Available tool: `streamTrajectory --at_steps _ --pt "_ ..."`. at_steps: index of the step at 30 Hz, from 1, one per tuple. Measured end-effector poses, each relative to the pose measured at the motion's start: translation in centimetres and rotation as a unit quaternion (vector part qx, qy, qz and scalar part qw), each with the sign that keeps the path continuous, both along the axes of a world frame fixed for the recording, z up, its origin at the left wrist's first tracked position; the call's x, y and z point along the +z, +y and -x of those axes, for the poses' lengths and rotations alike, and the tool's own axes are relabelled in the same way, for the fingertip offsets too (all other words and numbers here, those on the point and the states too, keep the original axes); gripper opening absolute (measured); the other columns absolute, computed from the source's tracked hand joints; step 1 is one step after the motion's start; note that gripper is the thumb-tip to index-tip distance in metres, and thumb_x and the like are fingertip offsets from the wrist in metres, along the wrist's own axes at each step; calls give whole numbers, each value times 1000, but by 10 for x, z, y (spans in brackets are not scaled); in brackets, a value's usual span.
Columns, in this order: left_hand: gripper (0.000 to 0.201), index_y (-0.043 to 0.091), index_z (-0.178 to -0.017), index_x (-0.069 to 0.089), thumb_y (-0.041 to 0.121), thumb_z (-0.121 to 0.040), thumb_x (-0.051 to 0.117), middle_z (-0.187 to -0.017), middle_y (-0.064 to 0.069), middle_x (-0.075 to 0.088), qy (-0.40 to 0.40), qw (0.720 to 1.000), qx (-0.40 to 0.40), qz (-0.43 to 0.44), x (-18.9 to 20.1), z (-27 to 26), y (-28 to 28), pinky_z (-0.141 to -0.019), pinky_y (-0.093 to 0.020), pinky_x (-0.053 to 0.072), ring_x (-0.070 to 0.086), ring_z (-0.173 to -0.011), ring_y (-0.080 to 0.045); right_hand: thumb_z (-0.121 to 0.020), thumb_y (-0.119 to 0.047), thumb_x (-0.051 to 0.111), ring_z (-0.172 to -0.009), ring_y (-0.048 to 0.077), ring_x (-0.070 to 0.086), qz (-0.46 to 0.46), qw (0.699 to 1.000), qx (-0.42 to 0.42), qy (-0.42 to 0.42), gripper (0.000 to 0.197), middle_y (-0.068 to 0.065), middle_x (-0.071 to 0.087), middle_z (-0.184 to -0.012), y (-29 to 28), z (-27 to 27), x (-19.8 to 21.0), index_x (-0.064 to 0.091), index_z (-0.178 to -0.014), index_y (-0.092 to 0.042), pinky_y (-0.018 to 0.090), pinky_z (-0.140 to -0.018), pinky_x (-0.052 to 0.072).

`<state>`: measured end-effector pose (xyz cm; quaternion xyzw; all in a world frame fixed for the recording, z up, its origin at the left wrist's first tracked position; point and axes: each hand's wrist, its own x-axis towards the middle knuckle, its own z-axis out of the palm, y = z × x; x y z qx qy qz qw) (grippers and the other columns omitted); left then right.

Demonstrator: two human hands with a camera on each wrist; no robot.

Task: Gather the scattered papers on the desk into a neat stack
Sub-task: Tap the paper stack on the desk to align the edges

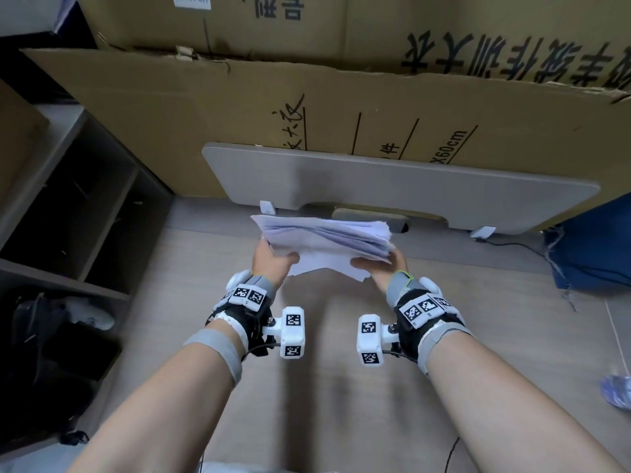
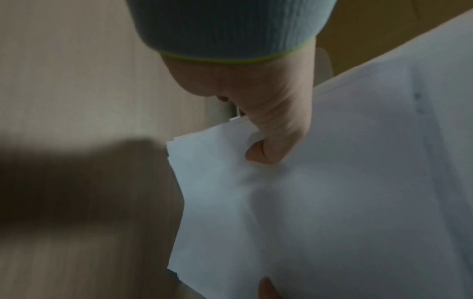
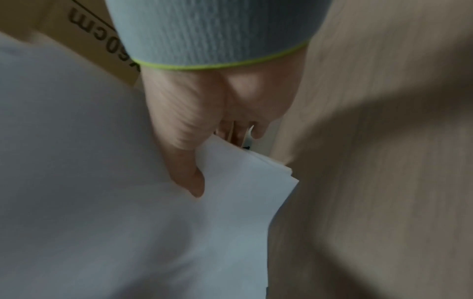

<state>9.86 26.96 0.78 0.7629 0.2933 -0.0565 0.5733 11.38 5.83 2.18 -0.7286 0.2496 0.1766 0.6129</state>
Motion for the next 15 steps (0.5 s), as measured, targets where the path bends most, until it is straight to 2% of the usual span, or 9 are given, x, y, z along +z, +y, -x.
streamTrajectory --at_steps 2,4,5,6,7,9,10,12,15 --pt "44 6 -117 56 -1 -77 72 -98 -1 62 11 1000 -4 2 -9 2 -1 -61 -17 41 60 -86 -16 -84 9 66 -45 -10 55 4 1000 2 -13 27 -8 63 -65 -2 6 -8 63 -104 -8 -1 -44 38" --pt "38 5 -113 61 0 -77 73 -97 -4 65 6 1000 -4 3 -12 1 -1 -61 -18 43 61 -87 -20 -82 1 73 -60 -17 58 6 999 35 -26 37 -9 63 -84 3 9 -12 62 -113 -14 2 -61 43" --pt "34 5 -110 64 1 -78 73 -99 -6 67 1 1000 0 1 -12 -1 -1 -63 -23 46 63 -91 -25 -82 -3 73 -74 -9 64 9 999 31 -30 38 -8 64 -92 5 9 -15 61 -116 -15 10 -73 45" --pt "27 6 -107 65 3 -80 70 -100 -8 68 -5 1000 -2 -9 -10 -3 0 -68 -27 50 64 -94 -28 -83 -4 72 -87 8 67 21 999 29 -35 36 -2 65 -98 7 9 -15 61 -117 -11 19 -80 45" --pt "21 6 -104 66 4 -83 65 -98 -10 68 -17 1000 -9 -23 -9 -6 1 -72 -32 51 64 -93 -30 -83 -4 72 -93 20 66 24 999 14 -35 31 5 65 -100 10 7 -8 63 -113 -8 27 -81 45" --pt "20 5 -99 66 10 -82 57 -88 -10 64 -39 999 -10 -35 2 -12 3 -67 -33 46 57 -80 -27 -81 -13 75 -88 27 66 66 997 2 -26 21 15 67 -91 12 -1 -3 67 -99 -5 32 -73 46" --pt "23 5 -94 65 15 -75 54 -82 -8 60 -50 998 2 -23 8 -17 3 -65 -32 42 51 -74 -25 -80 -18 76 -84 27 66 76 997 13 -25 20 13 66 -87 12 -6 1 68 -95 -7 30 -70 45" --pt "24 7 -85 59 18 -65 51 -73 -3 54 -76 996 38 13 21 -25 3 -63 -31 38 43 -67 -23 -77 -17 78 -79 24 67 53 998 -9 -41 18 6 67 -85 13 -13 10 68 -91 -11 22 -65 47" --pt "20 11 -83 59 16 -64 53 -68 4 56 -123 990 54 40 33 -32 1 -60 -27 40 47 -61 -16 -76 -11 75 -62 14 58 37 996 -64 -50 17 3 65 -83 14 -23 15 68 -91 -8 6 -42 41"
